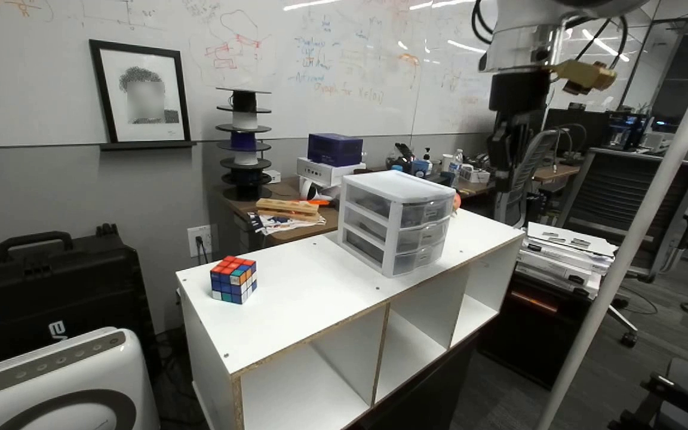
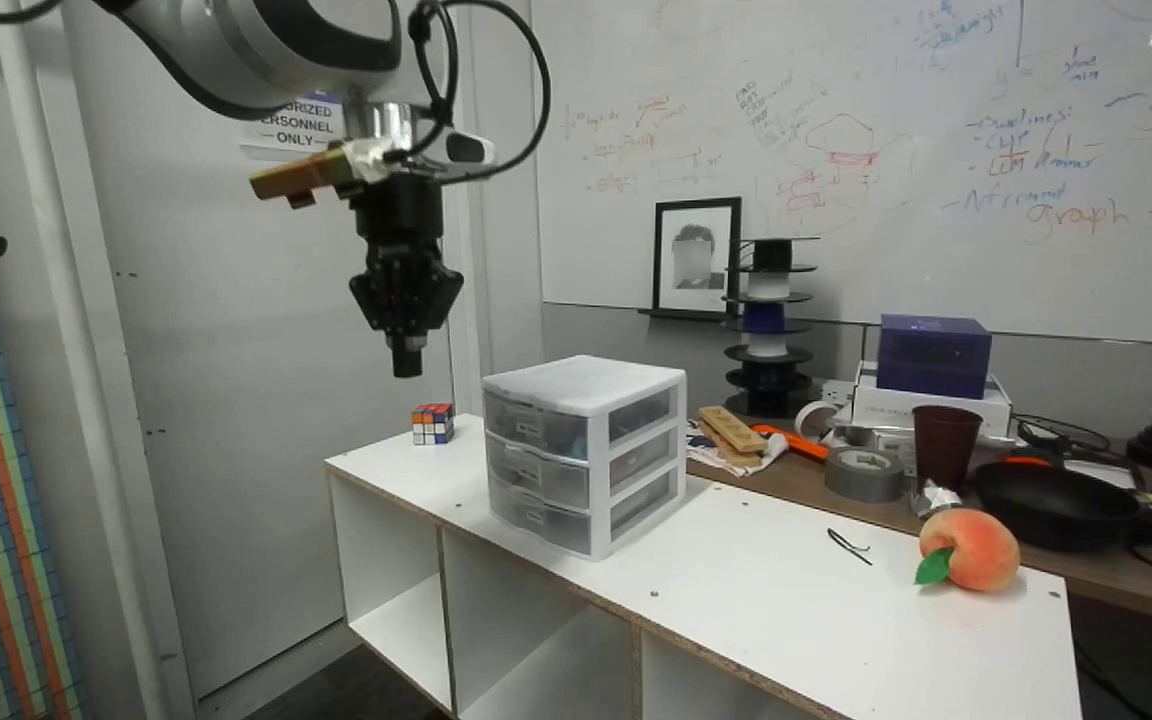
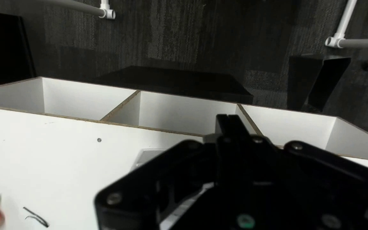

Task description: Put the white object and plastic bag on the table in the open drawer and then close the drawer

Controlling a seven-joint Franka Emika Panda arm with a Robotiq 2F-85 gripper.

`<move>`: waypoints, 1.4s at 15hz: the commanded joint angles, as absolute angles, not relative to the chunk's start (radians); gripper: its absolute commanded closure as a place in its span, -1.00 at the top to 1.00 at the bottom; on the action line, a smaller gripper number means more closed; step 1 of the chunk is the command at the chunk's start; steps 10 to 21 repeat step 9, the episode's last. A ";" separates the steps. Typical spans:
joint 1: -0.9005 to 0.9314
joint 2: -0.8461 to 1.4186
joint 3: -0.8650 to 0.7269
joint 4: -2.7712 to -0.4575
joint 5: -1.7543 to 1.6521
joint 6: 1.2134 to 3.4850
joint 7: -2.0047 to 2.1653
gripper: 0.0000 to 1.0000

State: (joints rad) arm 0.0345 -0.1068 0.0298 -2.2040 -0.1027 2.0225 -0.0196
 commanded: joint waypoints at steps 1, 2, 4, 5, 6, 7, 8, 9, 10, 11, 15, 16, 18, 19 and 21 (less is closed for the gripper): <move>0.032 -0.340 0.039 -2.284 -0.137 1.970 -0.006 -0.88; 0.026 -0.387 0.035 -2.288 -0.144 1.960 -0.010 -0.88; 0.010 -0.464 0.016 -2.279 -0.150 1.925 -0.026 -0.37; 0.024 -0.371 0.028 -2.254 -0.135 1.948 -0.020 -0.84; 0.018 -0.412 0.022 -2.258 -0.137 1.934 -0.021 -0.82; 0.015 -0.440 0.018 -2.263 -0.138 1.925 -0.022 -0.71; 0.013 -0.457 0.014 -2.269 -0.137 1.923 -0.023 -0.52; 0.012 -0.462 0.013 -2.275 -0.138 1.923 -0.023 -0.38; 0.012 -0.462 0.013 -2.275 -0.138 1.923 -0.023 -0.38; 0.012 -0.462 0.013 -2.275 -0.138 1.923 -0.023 -0.38; 0.012 -0.462 0.013 -2.275 -0.138 1.923 -0.023 -0.38; 0.012 -0.462 0.013 -2.275 -0.138 1.923 -0.023 -0.38; 0.012 -0.462 0.013 -2.275 -0.138 1.923 -0.023 -0.38; 0.012 -0.462 0.013 -2.275 -0.138 1.923 -0.023 -0.38; 0.012 -0.462 0.013 -2.275 -0.138 1.923 -0.023 -0.38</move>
